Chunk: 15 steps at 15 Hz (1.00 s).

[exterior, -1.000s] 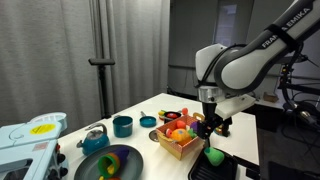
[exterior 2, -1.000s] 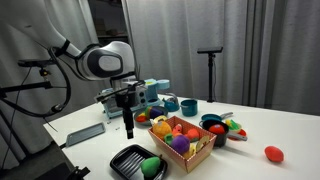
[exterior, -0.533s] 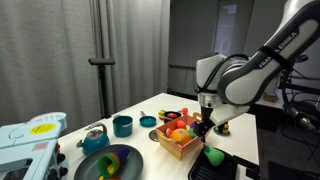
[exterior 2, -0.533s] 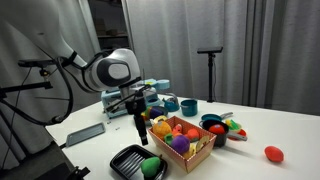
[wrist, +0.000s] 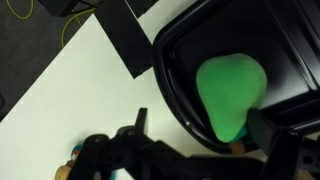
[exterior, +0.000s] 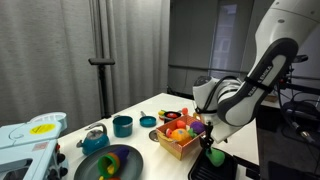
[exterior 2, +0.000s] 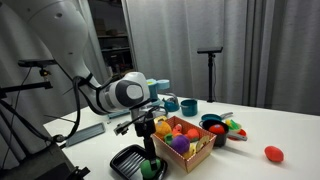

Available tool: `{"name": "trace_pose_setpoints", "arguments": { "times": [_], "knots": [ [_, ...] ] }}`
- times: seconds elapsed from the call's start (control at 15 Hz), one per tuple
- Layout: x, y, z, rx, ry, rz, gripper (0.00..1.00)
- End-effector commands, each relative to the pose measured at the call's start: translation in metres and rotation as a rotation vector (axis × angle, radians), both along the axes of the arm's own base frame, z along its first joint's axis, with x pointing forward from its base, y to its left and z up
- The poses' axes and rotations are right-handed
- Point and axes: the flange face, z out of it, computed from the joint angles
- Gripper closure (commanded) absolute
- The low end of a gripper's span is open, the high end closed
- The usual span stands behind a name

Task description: Put the pear plushy in the basket

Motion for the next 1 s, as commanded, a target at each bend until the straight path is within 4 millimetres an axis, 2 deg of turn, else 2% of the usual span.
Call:
{"name": "trace_pose_setpoints", "arguments": {
  "times": [0.0,0.2,0.4,0.47,0.53,0.67,0.73,0.93],
  "knots": [
    [0.012,0.005,-0.027,-0.013,0.025,0.005,0.00],
    [0.019,0.013,-0.038,-0.018,0.036,0.022,0.00],
    [0.023,0.019,-0.041,-0.034,0.031,0.015,0.00],
    [0.024,0.020,-0.040,-0.039,0.025,0.019,0.25],
    [0.023,0.021,-0.039,-0.038,0.028,0.016,0.26],
    [0.024,0.023,-0.038,-0.038,0.028,0.005,0.40],
    [0.022,0.016,-0.035,-0.034,0.024,-0.003,0.48],
    [0.021,0.009,-0.029,-0.027,0.008,-0.021,0.68]
  ]
}}
